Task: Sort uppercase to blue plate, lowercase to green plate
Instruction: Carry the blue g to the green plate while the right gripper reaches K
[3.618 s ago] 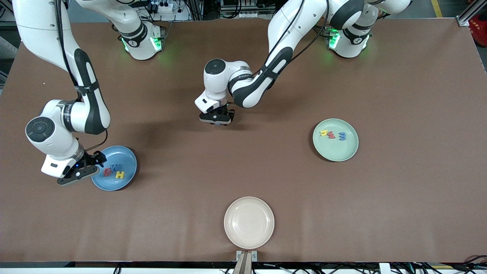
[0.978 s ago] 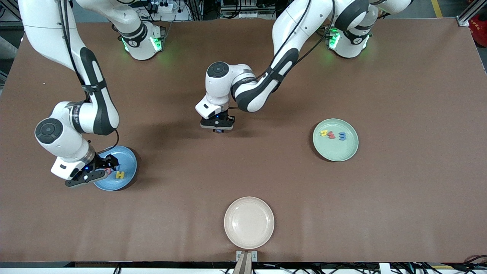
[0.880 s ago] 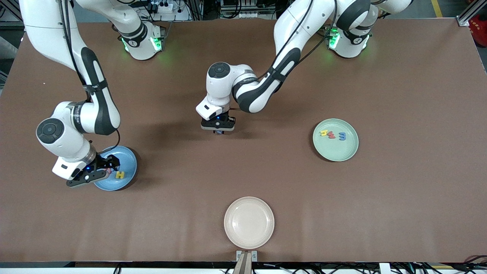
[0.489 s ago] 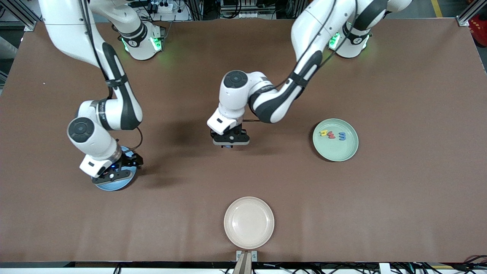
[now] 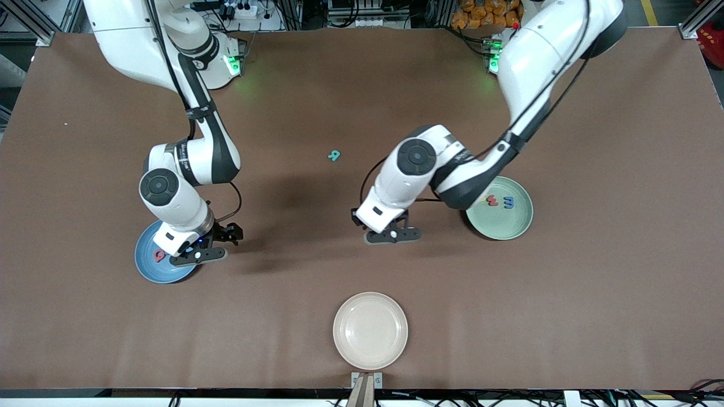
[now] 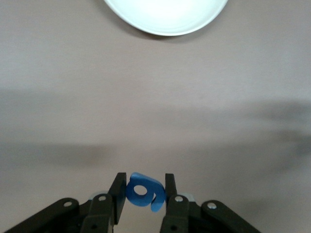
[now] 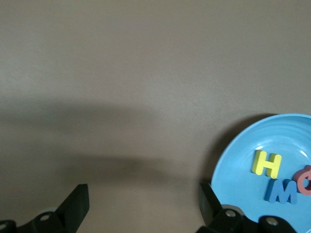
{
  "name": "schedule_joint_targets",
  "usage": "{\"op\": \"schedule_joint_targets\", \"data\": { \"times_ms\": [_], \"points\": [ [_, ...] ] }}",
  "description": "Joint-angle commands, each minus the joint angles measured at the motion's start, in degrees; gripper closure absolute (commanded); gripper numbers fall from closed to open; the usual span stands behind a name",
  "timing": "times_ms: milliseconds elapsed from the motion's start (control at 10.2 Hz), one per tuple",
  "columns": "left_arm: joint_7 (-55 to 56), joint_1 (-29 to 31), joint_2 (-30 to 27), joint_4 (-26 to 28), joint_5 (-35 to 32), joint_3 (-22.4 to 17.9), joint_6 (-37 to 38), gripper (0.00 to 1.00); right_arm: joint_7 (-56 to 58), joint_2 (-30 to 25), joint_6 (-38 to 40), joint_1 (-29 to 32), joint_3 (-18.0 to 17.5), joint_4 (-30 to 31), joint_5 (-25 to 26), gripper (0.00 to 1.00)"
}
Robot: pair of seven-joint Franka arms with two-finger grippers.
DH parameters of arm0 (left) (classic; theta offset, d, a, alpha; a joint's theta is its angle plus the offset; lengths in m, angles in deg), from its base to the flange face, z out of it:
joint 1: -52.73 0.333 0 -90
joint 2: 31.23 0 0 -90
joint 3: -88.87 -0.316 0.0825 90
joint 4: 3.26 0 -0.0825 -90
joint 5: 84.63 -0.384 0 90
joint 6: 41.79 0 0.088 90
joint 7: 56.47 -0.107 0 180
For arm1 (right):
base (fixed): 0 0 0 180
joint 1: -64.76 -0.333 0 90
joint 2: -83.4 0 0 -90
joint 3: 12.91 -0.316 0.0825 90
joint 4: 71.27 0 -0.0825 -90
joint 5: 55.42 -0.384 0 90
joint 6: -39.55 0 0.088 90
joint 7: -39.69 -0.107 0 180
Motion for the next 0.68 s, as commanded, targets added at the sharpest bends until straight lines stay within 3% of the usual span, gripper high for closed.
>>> {"op": "schedule_joint_targets", "data": {
  "times_ms": [0,196,587],
  "points": [
    [-5.69,5.70,-2.80,2.93,5.67,2.47,5.40,0.76,-1.15,-1.84,6.39,-1.41,0.17,-2.02,-2.66,0.00],
    [-13.77,10.18,-6.74,2.93,13.15,2.31,13.92,0.76,-4.04,-1.93,10.11,-3.07,0.17,-3.53,-2.67,0.00],
    [-21.09,17.92,-9.57,4.07,14.76,1.34,26.77,0.72,-16.66,-1.58,10.99,-9.82,0.26,-3.53,-2.76,0.00]
  ]
}}
